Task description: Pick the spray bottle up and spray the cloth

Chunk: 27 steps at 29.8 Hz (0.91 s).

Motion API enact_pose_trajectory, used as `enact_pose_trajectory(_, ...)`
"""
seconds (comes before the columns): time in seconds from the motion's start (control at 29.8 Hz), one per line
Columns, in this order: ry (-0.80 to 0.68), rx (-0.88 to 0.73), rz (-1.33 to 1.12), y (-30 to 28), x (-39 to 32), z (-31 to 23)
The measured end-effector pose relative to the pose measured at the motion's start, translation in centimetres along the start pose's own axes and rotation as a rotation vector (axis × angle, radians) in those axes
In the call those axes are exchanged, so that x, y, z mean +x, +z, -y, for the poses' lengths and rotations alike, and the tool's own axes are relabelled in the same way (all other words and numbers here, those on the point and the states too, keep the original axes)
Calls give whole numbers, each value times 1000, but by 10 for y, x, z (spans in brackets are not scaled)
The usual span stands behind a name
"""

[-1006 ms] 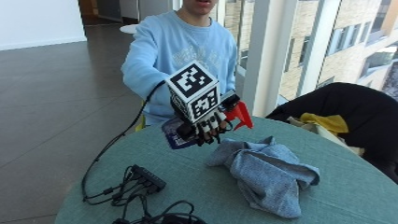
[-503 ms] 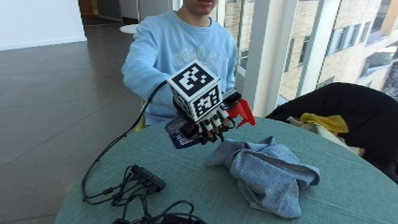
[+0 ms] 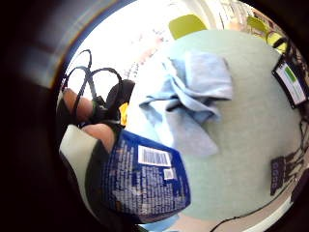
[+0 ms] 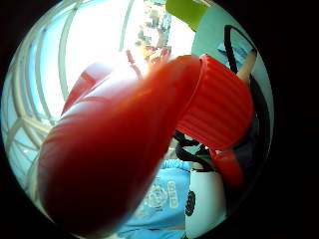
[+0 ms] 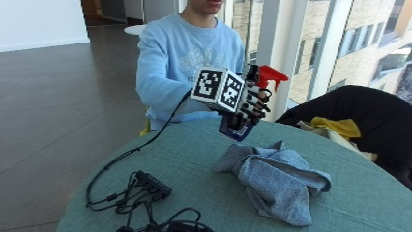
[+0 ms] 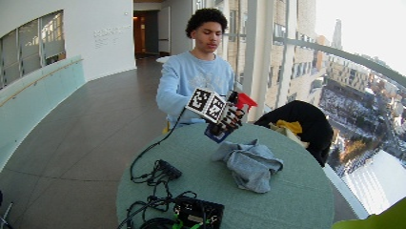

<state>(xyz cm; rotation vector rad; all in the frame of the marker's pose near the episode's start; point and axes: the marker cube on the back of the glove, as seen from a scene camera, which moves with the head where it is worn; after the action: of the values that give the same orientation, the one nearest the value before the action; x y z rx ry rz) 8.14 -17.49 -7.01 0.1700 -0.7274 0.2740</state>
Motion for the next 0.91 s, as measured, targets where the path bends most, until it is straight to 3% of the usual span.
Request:
enact_pose_trajectory(0.57,-225,134,401,155,-54,42)
enact_pose_trajectory(0.91,-297,110,384,227,-59,51)
